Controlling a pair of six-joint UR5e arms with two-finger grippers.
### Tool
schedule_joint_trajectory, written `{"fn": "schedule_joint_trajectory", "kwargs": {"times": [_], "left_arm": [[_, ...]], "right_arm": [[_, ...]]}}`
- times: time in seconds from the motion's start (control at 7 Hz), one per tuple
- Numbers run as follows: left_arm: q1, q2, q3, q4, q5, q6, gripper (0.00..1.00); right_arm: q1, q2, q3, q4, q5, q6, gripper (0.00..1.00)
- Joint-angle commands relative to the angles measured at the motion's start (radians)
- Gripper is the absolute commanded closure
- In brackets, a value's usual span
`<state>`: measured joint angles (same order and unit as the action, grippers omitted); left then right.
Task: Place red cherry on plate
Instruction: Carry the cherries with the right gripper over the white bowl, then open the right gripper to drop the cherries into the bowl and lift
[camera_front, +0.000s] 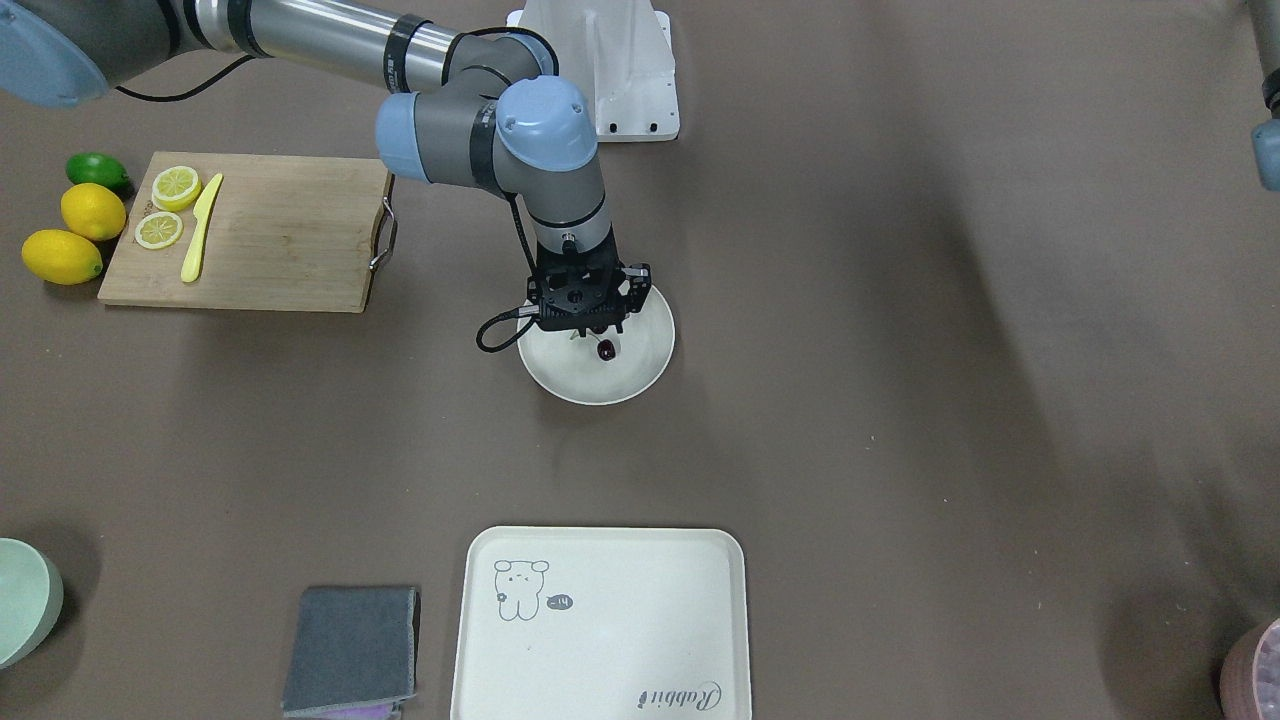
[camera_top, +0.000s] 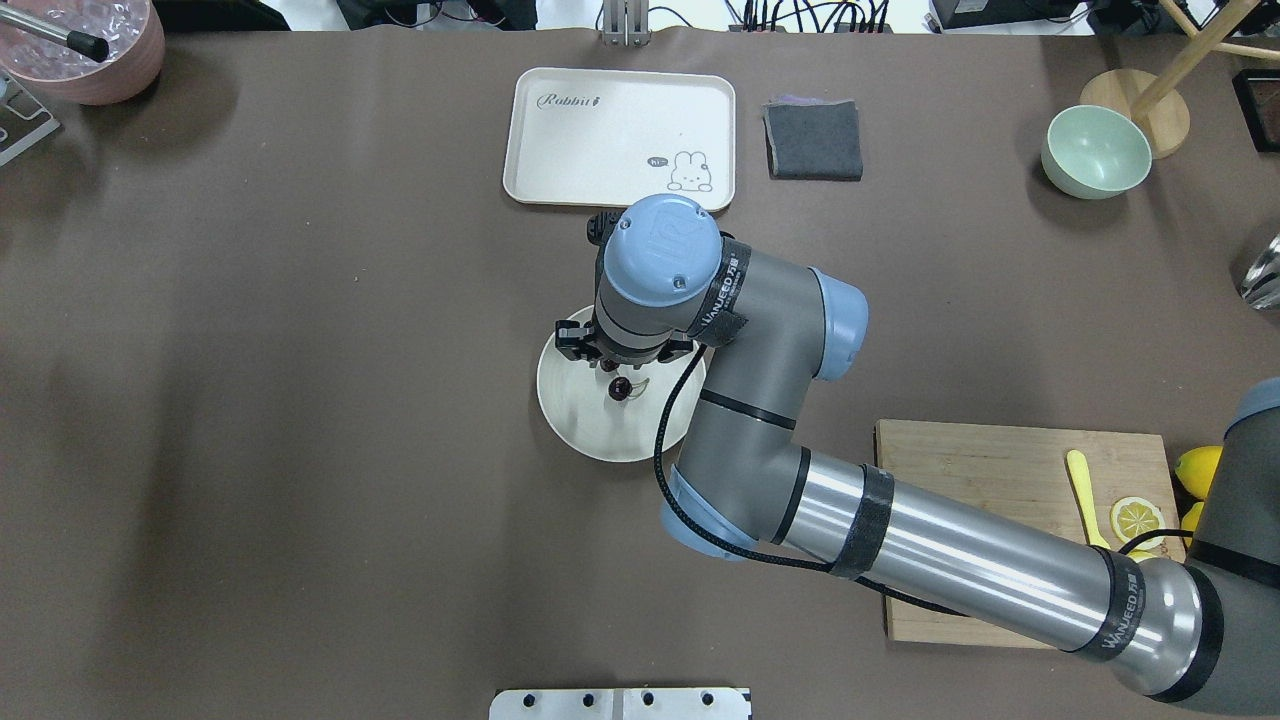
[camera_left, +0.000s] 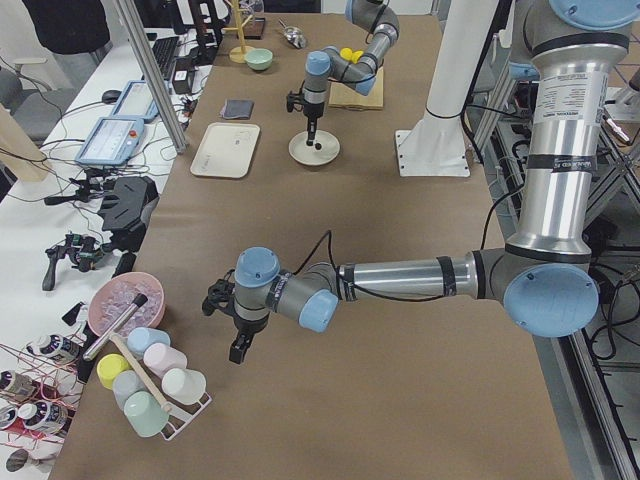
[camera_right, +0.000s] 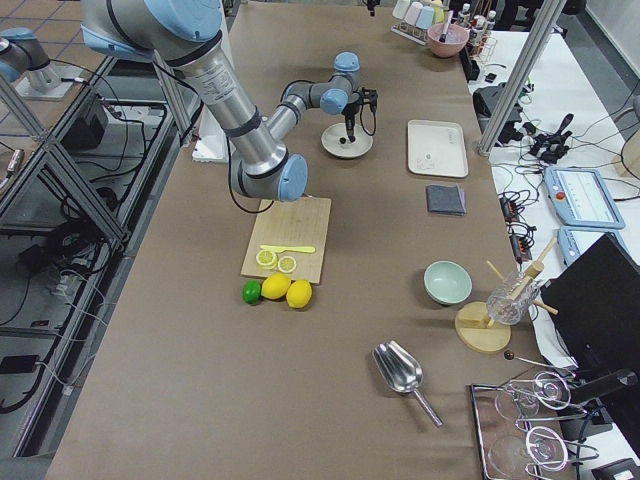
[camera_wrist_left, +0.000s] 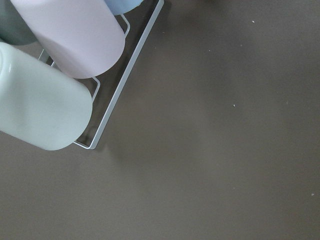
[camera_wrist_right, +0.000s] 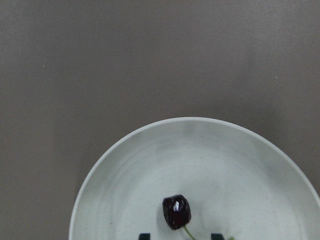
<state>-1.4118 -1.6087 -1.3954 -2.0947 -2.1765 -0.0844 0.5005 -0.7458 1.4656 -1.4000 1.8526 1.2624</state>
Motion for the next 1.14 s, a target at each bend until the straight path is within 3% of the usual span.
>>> {"fn": "schedule_joint_trajectory", "kwargs": {"times": [0.0, 0.14, 0.29, 0.57, 1.0], "left_arm": [[-0.030, 0.006, -0.008, -0.001, -0.092, -0.002, 0.02], [-0.035, 0.010, -0.028, 0.001, -0.132, -0.003, 0.02], [-0.036, 0.036, -0.080, 0.019, -0.146, -0.015, 0.02], [-0.038, 0.061, -0.309, 0.311, -0.146, -0.009, 0.02], [-0.087, 0.052, -0.333, 0.366, -0.144, -0.006, 0.02]], "right_arm": [[0.001, -0.006, 0.105, -0.136, 0.004, 0.032, 0.00], [0.047, -0.033, 0.192, -0.251, 0.008, 0.009, 0.00], [0.115, -0.126, 0.313, -0.340, 0.066, -0.096, 0.00], [0.318, -0.402, 0.514, -0.386, 0.227, -0.318, 0.00], [0.620, -0.679, 0.515, -0.387, 0.332, -0.795, 0.00]]}}
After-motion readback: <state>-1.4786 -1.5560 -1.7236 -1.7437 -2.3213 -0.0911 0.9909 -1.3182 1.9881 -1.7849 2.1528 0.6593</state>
